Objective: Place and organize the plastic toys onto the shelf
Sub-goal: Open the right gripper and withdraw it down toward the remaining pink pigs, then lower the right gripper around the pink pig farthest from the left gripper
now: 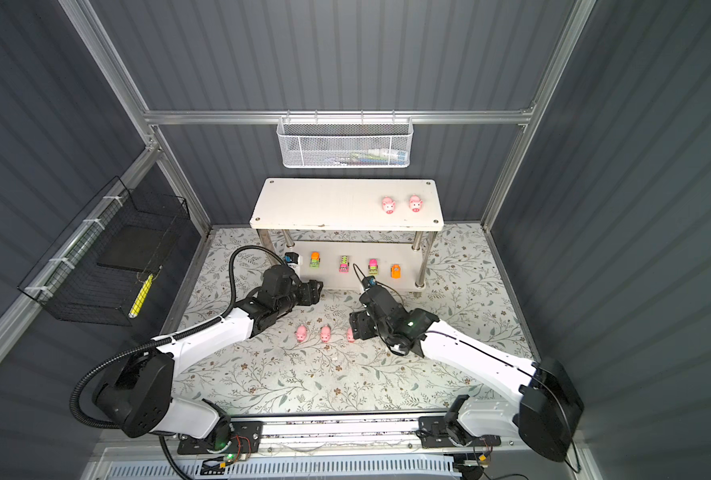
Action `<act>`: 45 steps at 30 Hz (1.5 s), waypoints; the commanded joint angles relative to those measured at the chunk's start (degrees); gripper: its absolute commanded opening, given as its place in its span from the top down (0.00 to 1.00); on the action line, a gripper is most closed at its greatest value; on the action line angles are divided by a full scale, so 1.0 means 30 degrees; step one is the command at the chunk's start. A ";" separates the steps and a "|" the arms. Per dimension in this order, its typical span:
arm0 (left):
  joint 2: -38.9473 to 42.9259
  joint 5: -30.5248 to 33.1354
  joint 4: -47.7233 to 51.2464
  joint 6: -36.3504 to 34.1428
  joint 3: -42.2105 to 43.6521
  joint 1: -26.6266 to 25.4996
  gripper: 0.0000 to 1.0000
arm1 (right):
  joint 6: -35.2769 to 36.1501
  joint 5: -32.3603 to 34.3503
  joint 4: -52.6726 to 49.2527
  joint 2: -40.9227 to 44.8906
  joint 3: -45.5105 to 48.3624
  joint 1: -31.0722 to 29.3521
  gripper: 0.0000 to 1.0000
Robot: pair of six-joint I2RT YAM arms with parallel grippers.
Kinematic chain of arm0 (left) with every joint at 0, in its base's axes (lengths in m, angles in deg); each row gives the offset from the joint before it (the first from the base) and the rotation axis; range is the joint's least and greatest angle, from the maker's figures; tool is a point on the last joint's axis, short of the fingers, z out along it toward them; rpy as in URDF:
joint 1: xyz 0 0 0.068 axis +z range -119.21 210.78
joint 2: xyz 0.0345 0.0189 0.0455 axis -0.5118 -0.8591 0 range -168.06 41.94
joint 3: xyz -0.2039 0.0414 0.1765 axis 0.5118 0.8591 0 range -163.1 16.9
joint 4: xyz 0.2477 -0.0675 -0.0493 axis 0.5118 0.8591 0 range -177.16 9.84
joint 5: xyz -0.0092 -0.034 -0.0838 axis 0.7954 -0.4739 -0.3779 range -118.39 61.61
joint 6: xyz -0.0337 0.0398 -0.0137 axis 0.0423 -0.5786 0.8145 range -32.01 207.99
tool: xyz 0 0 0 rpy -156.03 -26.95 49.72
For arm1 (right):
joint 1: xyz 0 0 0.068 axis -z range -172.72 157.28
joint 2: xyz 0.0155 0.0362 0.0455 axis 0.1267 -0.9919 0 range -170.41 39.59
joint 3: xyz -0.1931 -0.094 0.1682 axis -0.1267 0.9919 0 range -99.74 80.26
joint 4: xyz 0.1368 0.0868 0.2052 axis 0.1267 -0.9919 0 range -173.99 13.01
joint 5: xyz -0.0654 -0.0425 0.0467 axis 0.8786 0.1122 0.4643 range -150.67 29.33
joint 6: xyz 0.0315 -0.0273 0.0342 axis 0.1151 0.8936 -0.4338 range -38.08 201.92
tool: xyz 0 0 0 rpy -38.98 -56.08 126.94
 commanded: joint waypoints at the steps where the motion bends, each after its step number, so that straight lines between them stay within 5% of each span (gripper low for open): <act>1: 0.0489 0.0248 0.0257 0.0142 0.0365 -0.0012 0.25 | -0.1349 -0.0801 -0.0711 -0.1273 -0.0931 -0.0110 0.20; 19: 0.0665 0.0308 0.0139 0.0116 0.0635 -0.0012 0.25 | -0.2163 -0.2274 -0.3428 -0.7384 -0.4229 -0.0196 0.29; 45: 0.0869 0.0457 0.0321 0.0056 0.0577 -0.0012 0.25 | -0.1024 -0.2643 -0.3798 -1.0233 -0.5980 -0.0110 0.34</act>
